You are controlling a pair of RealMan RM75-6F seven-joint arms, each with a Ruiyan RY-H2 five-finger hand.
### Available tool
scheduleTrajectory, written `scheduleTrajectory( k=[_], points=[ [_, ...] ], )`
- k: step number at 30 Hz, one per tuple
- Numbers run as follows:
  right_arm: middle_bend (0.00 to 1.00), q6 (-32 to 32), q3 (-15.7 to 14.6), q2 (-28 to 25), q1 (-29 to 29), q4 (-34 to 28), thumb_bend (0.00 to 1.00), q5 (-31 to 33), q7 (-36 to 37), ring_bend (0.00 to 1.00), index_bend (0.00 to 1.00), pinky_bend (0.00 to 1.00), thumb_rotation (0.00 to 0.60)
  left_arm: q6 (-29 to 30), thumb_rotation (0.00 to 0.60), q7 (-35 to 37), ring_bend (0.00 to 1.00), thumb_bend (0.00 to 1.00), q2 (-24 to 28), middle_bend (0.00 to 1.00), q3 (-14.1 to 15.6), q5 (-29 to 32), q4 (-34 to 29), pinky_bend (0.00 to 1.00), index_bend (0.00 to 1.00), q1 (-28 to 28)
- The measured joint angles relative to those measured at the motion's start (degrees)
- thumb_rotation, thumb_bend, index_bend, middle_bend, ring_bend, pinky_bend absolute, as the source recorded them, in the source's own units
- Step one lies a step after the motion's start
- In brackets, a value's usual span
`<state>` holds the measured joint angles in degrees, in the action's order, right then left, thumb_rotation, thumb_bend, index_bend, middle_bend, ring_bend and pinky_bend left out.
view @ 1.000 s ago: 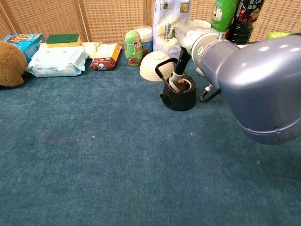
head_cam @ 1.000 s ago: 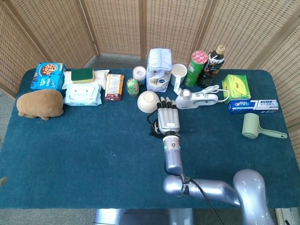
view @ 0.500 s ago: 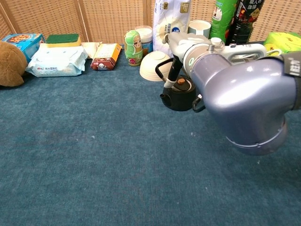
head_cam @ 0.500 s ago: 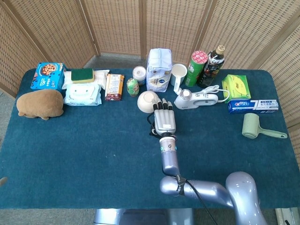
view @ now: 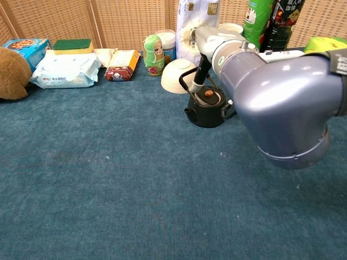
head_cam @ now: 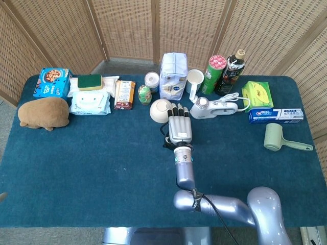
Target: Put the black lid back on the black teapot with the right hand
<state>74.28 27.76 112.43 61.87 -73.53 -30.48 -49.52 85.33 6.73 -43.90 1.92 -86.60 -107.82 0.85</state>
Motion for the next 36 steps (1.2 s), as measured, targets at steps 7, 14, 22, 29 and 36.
scheduleTrajectory(
  k=[7,14,22,29,36],
  points=[
    [0.08,-1.11,0.04,0.43,0.07,2.26,0.15,0.07,-0.20,0.03,0.03,0.07,0.600,-0.44,0.600,-0.39,0.00,0.09,-0.12,0.00,-0.13,0.46,-0.14,0.02,0.00,-0.25],
    [0.07,-2.81,0.05,1.65,0.12,4.94,0.15,-0.18,0.54,0.03,0.04,0.07,0.600,-0.66,0.600,-0.32,0.00,0.09,-0.09,0.00,-0.28,0.89,-0.16,0.02,0.00,-0.38],
    [0.08,-2.23,0.58,1.54,0.31,3.78,0.15,-1.47,0.52,0.03,0.03,0.07,0.600,-0.63,0.600,-0.10,0.00,0.09,0.00,0.00,-0.33,0.97,-0.12,0.02,0.00,-0.38],
    [0.07,-0.10,0.94,-0.29,-0.05,-1.64,0.15,-2.96,-0.45,0.04,0.03,0.07,0.600,-0.50,0.600,-0.15,0.00,0.09,-0.01,0.00,-0.26,0.80,-0.12,0.02,0.00,-0.29],
    [0.07,2.10,-0.08,-5.08,-2.34,-10.75,0.10,-5.16,-1.36,0.04,0.03,0.07,0.600,-0.29,0.600,-0.64,0.00,0.09,-0.14,0.00,-0.01,0.24,-0.12,0.02,0.00,-0.13]
  ],
)
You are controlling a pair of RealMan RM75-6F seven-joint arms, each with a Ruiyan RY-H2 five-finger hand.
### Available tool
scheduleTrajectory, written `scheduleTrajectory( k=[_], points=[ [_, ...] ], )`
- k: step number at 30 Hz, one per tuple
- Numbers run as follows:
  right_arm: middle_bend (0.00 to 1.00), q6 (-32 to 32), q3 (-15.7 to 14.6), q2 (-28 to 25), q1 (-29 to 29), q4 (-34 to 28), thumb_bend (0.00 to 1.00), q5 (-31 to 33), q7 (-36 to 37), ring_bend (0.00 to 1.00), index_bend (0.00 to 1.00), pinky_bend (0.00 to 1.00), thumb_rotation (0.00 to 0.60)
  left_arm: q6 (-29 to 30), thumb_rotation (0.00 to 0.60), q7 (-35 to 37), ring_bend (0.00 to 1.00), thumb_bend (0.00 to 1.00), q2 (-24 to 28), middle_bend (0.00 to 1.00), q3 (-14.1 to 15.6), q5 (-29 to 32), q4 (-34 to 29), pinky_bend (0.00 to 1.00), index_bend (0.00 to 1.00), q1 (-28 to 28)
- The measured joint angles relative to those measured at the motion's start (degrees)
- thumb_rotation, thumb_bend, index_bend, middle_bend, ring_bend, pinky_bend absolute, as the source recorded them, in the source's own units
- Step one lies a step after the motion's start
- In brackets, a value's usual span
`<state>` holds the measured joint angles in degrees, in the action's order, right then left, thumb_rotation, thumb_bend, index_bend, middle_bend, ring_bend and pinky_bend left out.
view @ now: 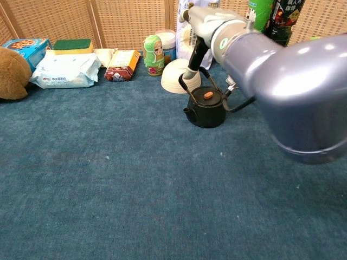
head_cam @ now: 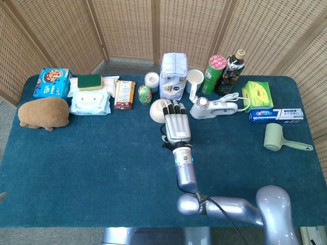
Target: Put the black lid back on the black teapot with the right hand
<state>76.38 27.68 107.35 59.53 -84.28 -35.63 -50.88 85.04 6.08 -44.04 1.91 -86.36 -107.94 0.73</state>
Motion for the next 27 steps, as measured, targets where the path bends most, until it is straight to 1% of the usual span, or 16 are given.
scheduleTrajectory(
  k=[3,7,10,14,20,23,27],
  points=[
    [0.07,0.51,-1.33,-4.04,-2.29,-5.14,0.07,-1.68,0.37,0.04,0.04,0.07,0.600,0.15,0.600,-0.19,0.00,0.09,-0.08,0.00,0.15,-0.22,0.02,0.02,0.00,0.15],
    [0.07,0.54,-3.93,-10.81,-6.12,-11.72,0.05,-5.24,2.23,0.04,0.08,0.07,0.600,0.63,0.600,-0.44,0.00,0.09,-0.16,0.00,0.26,-0.63,-0.14,0.02,0.00,0.38],
    [0.08,0.57,-6.73,-16.28,-9.15,-15.37,0.04,-9.93,4.40,0.04,0.10,0.07,0.600,0.86,0.600,-0.87,0.00,0.09,-0.25,0.00,0.38,-0.92,-0.30,0.02,0.00,0.52],
    [0.08,0.91,-11.42,-23.15,-13.99,-18.56,0.03,-18.85,10.47,0.04,0.10,0.07,0.600,1.05,0.600,-1.70,0.00,0.09,-0.41,0.00,0.49,-0.92,-0.61,0.02,0.00,0.71],
    [0.09,2.34,-18.35,-30.38,-21.45,-19.34,0.03,-31.26,23.18,0.04,0.10,0.07,0.600,1.58,0.600,-2.58,0.00,0.09,-0.72,0.00,0.67,-1.48,-0.95,0.02,0.00,0.99],
    [0.09,3.56,-21.11,-33.44,-24.82,-17.92,0.03,-35.81,29.12,0.04,0.11,0.07,0.600,1.64,0.600,-3.01,0.00,0.09,-0.88,0.00,0.74,-1.59,-0.98,0.02,0.00,1.05],
    [0.09,5.29,-23.58,-36.54,-28.40,-14.60,0.02,-39.93,36.03,0.04,0.12,0.07,0.600,2.00,0.600,-3.19,0.00,0.09,-0.96,0.00,0.70,-1.60,-1.04,0.02,0.00,1.20]
  ],
)
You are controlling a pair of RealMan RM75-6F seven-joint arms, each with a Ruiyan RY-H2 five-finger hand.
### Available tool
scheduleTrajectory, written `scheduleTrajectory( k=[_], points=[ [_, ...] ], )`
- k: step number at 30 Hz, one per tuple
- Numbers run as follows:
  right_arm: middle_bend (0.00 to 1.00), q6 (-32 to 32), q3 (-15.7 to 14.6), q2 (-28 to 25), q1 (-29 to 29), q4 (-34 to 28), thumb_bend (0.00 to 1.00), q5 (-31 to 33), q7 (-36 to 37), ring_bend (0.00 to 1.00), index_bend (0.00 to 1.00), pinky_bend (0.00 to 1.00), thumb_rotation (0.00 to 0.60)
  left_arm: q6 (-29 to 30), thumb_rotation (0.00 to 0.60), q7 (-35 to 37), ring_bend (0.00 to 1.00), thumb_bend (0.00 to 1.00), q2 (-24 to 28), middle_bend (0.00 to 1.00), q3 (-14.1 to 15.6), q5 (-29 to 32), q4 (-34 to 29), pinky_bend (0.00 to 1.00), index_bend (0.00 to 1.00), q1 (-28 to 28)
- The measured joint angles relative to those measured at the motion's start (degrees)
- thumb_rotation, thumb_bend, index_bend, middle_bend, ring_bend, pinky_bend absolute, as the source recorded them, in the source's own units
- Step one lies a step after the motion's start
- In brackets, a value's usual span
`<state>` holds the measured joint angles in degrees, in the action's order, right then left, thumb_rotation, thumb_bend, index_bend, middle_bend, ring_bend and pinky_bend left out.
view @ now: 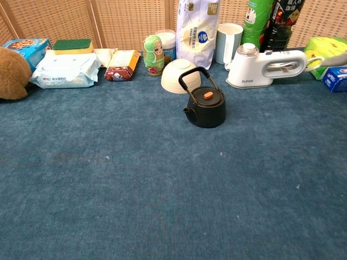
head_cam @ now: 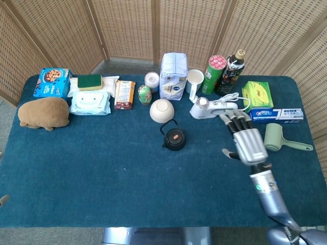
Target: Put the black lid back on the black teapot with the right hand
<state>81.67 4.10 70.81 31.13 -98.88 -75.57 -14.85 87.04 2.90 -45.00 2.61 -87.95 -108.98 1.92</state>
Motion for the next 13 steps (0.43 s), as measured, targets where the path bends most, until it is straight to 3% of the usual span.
scheduleTrajectory(
  k=[5,13],
  points=[
    [0.09,2.61,-1.90,-2.84,-4.09,6.07,0.01,-3.37,6.71,0.04,0.16,0.07,0.597,0.01,0.600,-0.44,0.00,0.09,-0.12,0.00,-0.08,0.17,-0.04,0.02,0.00,0.01],
    [0.07,5.17,-1.98,-4.54,-8.77,10.43,0.00,-2.39,6.78,0.01,0.15,0.03,0.598,1.04,0.600,-1.54,0.00,0.09,-0.48,0.00,-0.01,-0.61,-0.17,0.02,0.00,0.39]
  ],
)
